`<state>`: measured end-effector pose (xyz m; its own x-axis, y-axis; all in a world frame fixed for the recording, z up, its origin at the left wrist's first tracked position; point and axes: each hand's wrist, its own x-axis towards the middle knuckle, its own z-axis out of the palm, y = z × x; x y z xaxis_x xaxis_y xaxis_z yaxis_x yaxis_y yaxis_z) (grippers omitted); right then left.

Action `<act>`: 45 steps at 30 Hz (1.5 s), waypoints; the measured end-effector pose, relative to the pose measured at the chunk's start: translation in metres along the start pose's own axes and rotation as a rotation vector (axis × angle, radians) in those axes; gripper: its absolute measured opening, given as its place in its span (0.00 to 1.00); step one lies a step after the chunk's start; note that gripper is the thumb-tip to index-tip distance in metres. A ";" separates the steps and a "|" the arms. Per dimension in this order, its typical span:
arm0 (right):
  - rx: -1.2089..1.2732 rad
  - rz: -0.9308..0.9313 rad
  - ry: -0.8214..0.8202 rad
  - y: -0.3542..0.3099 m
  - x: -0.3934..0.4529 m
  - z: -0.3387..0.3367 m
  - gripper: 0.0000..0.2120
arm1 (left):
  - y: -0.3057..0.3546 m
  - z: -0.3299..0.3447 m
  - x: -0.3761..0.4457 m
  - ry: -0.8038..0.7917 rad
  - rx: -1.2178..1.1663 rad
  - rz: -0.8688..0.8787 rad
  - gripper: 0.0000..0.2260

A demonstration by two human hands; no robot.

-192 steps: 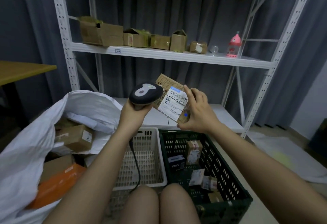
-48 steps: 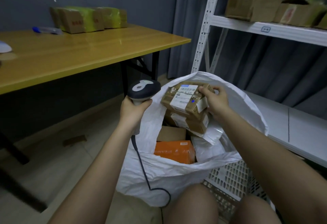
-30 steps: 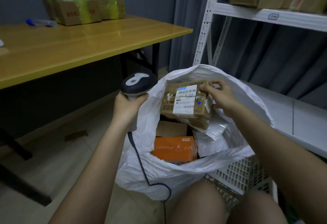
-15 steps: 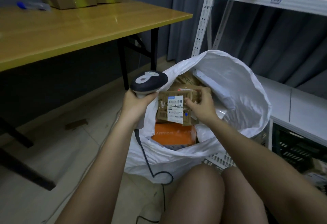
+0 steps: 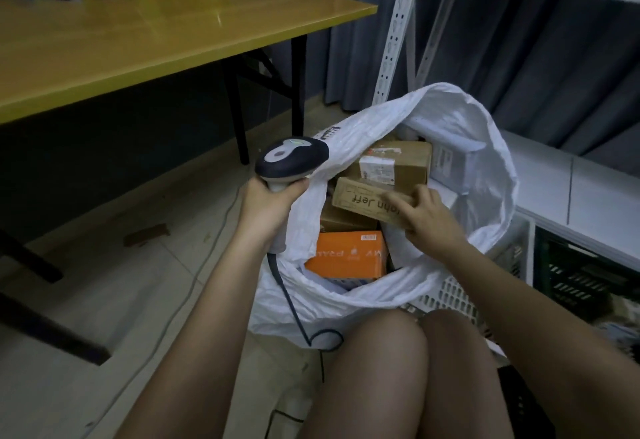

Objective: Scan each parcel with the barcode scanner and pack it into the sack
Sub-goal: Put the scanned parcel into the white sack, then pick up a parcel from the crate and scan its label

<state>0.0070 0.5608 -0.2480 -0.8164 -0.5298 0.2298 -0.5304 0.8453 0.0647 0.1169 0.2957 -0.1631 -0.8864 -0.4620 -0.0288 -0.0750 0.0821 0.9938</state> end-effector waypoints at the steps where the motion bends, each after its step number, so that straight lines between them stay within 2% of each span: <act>1: -0.016 0.015 -0.016 0.000 -0.003 0.000 0.39 | 0.000 0.003 0.000 -0.005 0.001 -0.002 0.22; 3: -0.013 0.025 -0.042 -0.003 -0.005 -0.001 0.35 | 0.000 0.009 -0.003 -0.022 0.016 -0.004 0.23; 6: 0.003 -0.007 -0.077 -0.016 -0.009 -0.007 0.23 | -0.001 0.017 -0.007 -0.043 0.033 -0.005 0.26; 8: -0.025 0.006 -0.167 -0.023 -0.009 -0.007 0.20 | -0.002 0.022 -0.009 -0.057 0.017 -0.001 0.24; 13: -0.186 0.164 -0.389 -0.027 -0.001 -0.010 0.24 | -0.002 0.028 -0.014 -0.085 -0.012 0.009 0.22; 17: -0.216 0.266 -0.494 -0.028 0.003 -0.010 0.22 | -0.002 0.030 -0.019 -0.090 -0.026 0.010 0.19; 21: -0.246 0.104 -0.511 -0.023 0.006 -0.017 0.17 | 0.000 0.032 -0.023 -0.109 -0.040 0.021 0.20; 27: -0.078 0.009 -0.395 -0.018 0.002 -0.028 0.18 | 0.005 0.038 -0.028 -0.116 -0.044 0.049 0.16; 33: 0.146 -0.016 -0.625 -0.005 -0.003 -0.038 0.18 | 0.010 0.046 -0.037 -0.134 -0.031 0.065 0.16; 35: 0.185 -0.017 -0.585 0.000 -0.009 -0.042 0.20 | 0.010 0.049 -0.042 -0.139 -0.021 0.077 0.16; 39: 0.278 0.119 -0.333 0.010 -0.021 -0.047 0.21 | 0.014 0.061 -0.051 -0.159 -0.012 0.104 0.16; 45: 0.441 0.296 -0.179 0.030 -0.047 -0.057 0.25 | 0.028 0.085 -0.072 -0.209 -0.022 0.152 0.15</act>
<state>0.0424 0.6153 -0.2020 -0.9506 -0.3104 0.0054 -0.2867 0.8712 -0.3986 0.1396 0.4067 -0.1425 -0.9622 -0.2527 0.1018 0.0742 0.1162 0.9904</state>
